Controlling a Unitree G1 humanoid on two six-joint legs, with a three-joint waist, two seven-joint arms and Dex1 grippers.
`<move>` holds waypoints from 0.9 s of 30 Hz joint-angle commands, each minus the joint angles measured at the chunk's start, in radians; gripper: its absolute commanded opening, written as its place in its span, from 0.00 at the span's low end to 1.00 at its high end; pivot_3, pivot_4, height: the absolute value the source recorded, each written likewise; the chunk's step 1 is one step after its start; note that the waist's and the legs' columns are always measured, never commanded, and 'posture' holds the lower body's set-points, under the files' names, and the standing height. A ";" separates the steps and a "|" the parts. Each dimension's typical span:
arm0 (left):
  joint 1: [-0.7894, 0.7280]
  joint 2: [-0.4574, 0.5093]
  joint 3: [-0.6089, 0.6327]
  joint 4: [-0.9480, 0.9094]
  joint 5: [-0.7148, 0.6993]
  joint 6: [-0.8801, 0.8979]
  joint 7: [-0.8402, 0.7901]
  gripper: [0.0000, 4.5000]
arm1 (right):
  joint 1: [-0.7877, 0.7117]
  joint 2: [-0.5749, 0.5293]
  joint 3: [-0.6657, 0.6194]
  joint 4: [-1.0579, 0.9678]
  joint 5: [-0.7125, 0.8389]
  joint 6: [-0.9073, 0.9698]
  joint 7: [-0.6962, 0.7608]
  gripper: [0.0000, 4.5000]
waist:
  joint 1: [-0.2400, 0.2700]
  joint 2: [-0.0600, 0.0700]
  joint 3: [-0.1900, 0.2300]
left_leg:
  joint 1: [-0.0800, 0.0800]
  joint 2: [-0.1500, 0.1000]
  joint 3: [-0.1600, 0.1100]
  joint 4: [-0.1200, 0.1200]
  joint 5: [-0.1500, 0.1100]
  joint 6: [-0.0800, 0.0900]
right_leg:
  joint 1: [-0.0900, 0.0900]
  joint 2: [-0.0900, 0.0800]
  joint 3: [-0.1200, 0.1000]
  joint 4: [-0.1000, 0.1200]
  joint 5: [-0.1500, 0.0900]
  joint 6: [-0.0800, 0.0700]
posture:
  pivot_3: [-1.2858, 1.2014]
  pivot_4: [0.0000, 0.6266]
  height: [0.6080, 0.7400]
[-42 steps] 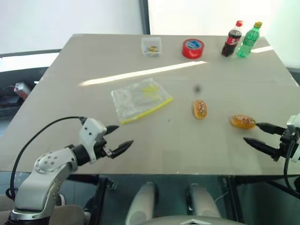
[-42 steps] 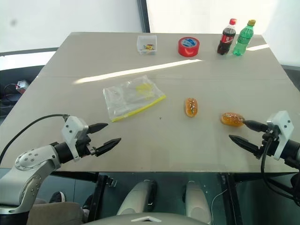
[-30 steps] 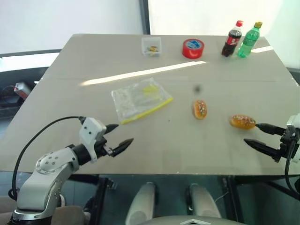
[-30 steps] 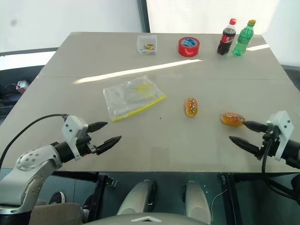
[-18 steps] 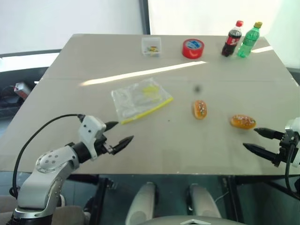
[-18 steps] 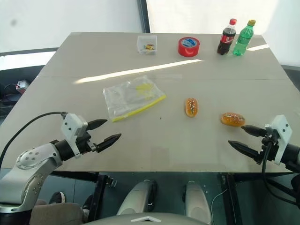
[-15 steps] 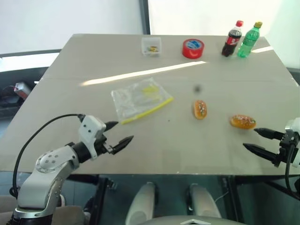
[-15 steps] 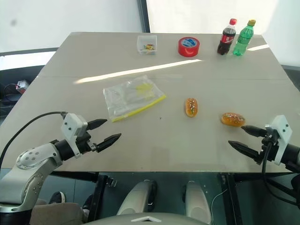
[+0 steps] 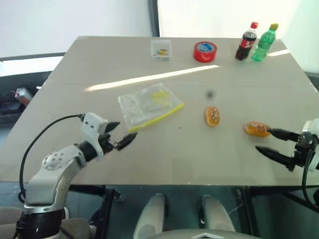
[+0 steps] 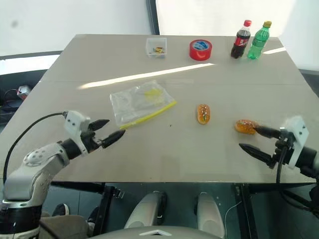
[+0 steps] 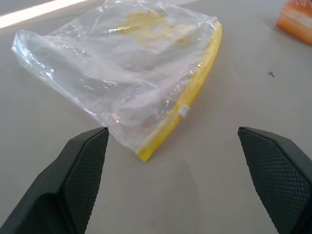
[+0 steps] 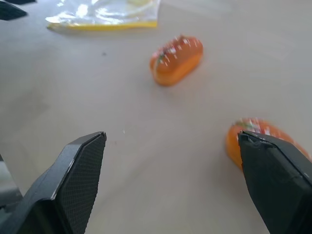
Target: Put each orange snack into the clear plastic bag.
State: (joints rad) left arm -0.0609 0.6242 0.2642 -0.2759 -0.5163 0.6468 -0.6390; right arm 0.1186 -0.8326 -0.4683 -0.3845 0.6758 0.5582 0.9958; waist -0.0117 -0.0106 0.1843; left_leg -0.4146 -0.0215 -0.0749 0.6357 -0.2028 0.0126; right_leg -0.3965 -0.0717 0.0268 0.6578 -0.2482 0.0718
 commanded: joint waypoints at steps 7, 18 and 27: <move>-0.201 -0.099 -0.029 0.204 0.007 0.126 0.138 1.00 | -0.177 -0.004 0.096 -0.140 0.071 0.067 -0.099 0.98 | 0.004 -0.001 0.000 | -0.001 -0.001 0.000 0.001 0.000 0.000 | 0.001 0.000 -0.002 0.000 0.000 0.000 | 0.52 0.24 1.00; -0.359 -0.159 -0.123 0.363 -0.019 0.295 0.088 0.84 | -0.368 0.066 0.278 -0.180 0.056 0.080 -0.196 1.00 | 0.009 -0.001 -0.002 | 0.000 -0.003 -0.001 0.002 0.000 0.000 | 0.002 -0.001 -0.002 0.001 0.000 0.000 | 0.52 0.24 1.00; -0.396 -0.170 -0.083 0.376 -0.049 0.391 0.085 0.01 | -0.459 0.129 0.423 -0.153 -0.032 0.084 -0.265 1.00 | 0.008 -0.001 -0.003 | 0.000 -0.003 -0.004 0.001 0.000 0.000 | 0.002 -0.001 -0.002 0.001 0.000 0.000 | 0.52 0.24 1.00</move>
State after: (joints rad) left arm -0.4664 0.4680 0.1884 0.0943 -0.5328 0.9650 -0.5531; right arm -0.3109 -0.7144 -0.0714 -0.5340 0.6854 0.6664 0.7547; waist -0.0032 -0.0118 0.1816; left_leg -0.4147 -0.0249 -0.0795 0.6372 -0.2027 0.0125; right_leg -0.3944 -0.0728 0.0244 0.6584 -0.2480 0.0717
